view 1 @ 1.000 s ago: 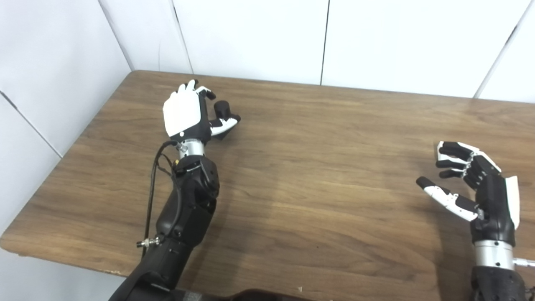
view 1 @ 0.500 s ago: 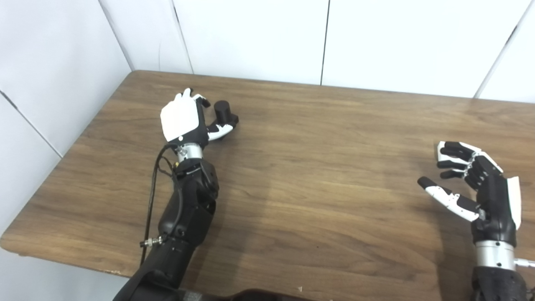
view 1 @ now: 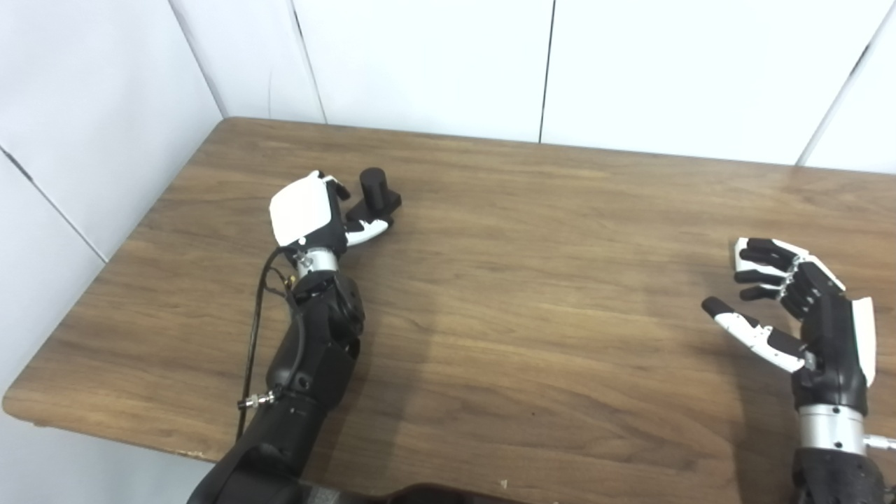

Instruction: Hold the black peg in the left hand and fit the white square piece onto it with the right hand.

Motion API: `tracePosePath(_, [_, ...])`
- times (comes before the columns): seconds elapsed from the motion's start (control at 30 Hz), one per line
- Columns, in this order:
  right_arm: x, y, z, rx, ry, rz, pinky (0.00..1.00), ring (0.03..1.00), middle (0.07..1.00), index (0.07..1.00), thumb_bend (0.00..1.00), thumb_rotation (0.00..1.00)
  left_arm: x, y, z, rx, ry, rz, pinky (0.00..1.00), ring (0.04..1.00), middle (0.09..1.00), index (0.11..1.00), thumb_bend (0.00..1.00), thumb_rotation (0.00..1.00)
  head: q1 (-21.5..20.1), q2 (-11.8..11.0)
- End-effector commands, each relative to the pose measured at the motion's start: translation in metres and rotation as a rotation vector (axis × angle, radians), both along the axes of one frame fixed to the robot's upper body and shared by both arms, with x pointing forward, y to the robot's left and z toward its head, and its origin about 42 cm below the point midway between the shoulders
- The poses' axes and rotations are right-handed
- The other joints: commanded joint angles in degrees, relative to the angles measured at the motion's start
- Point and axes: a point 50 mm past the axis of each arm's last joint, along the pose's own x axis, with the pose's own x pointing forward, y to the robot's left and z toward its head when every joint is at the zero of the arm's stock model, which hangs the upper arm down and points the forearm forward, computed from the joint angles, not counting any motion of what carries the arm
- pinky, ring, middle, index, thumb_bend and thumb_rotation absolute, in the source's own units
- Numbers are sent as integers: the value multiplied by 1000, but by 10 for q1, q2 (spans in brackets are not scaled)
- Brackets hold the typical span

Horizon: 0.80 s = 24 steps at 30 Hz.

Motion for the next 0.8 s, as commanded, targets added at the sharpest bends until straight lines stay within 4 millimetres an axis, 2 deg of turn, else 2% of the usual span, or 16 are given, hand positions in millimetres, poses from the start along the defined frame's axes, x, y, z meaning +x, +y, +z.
tracePosePath(0.0, [-2,-2,2,-15,-30,-4,497,589,677,682,653,61,10,6,13,31,-31,4,768,849,881,611,863,453,0,1])
tracePosePath(0.33, [-5,3,3,-3,-20,-4,501,593,683,684,644,47,12,2,11,21,-20,-24,803,859,880,612,847,425,-1,2])
tracePosePath(0.77, [-6,2,4,-7,-32,-9,493,592,682,677,641,38,20,0,5,13,34,-64,791,843,870,607,839,432,-10,4])
